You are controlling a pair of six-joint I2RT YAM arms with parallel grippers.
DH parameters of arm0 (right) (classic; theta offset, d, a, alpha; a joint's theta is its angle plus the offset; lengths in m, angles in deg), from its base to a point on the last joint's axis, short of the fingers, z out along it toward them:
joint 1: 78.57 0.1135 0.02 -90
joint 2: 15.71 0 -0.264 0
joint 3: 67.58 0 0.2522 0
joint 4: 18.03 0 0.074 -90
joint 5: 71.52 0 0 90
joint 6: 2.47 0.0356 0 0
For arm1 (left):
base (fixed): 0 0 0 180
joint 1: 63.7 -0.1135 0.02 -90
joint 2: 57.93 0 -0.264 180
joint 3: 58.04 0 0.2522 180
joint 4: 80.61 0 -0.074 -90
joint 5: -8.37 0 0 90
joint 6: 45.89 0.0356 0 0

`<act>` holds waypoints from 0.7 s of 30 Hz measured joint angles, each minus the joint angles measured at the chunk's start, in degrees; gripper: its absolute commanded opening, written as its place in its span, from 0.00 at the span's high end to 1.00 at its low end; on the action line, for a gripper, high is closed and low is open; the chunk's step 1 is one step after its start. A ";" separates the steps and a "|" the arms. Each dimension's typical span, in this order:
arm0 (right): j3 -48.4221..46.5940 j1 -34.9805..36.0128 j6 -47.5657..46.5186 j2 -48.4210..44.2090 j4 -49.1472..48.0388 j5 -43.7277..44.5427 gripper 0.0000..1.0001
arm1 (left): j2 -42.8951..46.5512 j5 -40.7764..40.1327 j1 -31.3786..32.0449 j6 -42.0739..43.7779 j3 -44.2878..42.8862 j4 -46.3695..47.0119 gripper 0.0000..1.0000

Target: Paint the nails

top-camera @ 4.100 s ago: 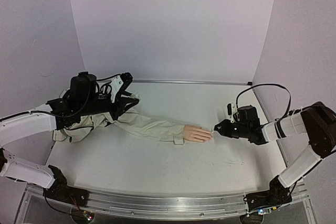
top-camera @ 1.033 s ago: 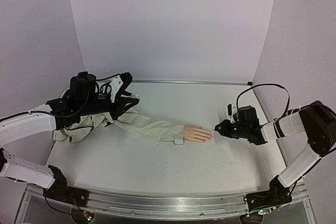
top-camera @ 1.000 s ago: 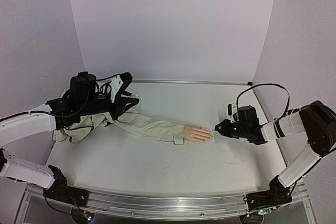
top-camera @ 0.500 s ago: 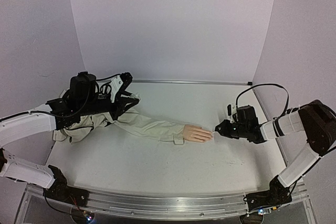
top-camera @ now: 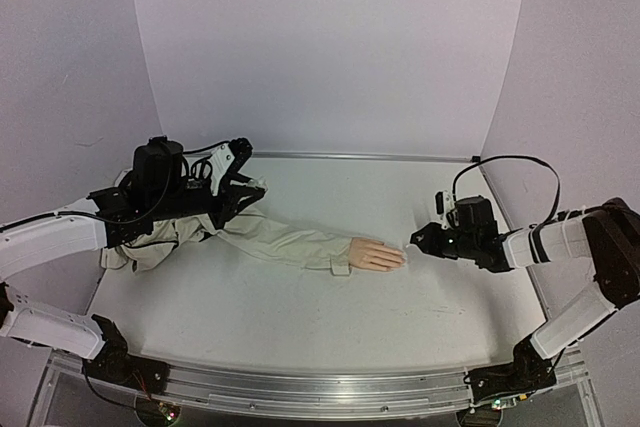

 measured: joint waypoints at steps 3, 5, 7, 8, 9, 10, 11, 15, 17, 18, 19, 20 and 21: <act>-0.04 0.24 -0.20 1.27 -0.07 -1.16 1.00 | 0.00 0.00 0.00 0.00 0.00 -0.02 1.00; -0.02 0.37 -0.20 1.70 -0.04 -1.31 1.00 | 0.02 -0.02 0.00 0.00 0.00 -0.02 1.00; -0.02 0.52 -0.20 1.73 -0.07 -1.33 1.00 | 0.02 -0.02 0.00 0.00 0.00 0.00 1.00; -0.02 0.52 -0.20 1.73 -0.11 -1.33 1.00 | 0.02 0.00 0.00 0.00 0.00 -0.02 1.00; -0.04 0.55 -0.20 1.73 -0.11 -1.33 1.00 | 0.02 0.00 0.00 0.00 0.00 0.00 1.00; -0.02 0.59 -0.20 1.81 -0.15 -1.33 1.00 | 0.02 0.00 0.00 0.00 0.00 0.00 1.00; -0.02 0.59 -0.17 1.95 -0.33 -1.36 1.00 | 0.02 0.00 0.00 0.00 0.00 0.00 1.00; -0.02 0.59 -0.13 2.78 -0.81 -1.36 1.00 | 0.02 0.00 0.00 0.00 0.00 0.00 1.00; -0.02 0.59 -0.13 3.17 -1.03 -1.33 1.00 | 0.02 -0.02 0.00 0.00 0.00 0.00 1.00; -0.02 0.59 -0.11 3.30 -1.09 -1.33 1.00 | 0.02 -0.02 0.00 0.02 0.00 0.00 1.00; -0.02 0.59 -0.11 3.41 -1.22 -1.33 1.00 | 0.02 -0.02 0.00 0.00 0.00 0.00 1.00; -0.04 0.59 -0.13 3.54 -1.44 -1.33 1.00 | 0.02 -0.02 0.00 0.00 0.00 0.00 1.00; -0.02 0.59 -0.13 3.67 -1.60 -1.33 1.00 | 0.02 -0.02 0.00 0.00 0.00 0.00 1.00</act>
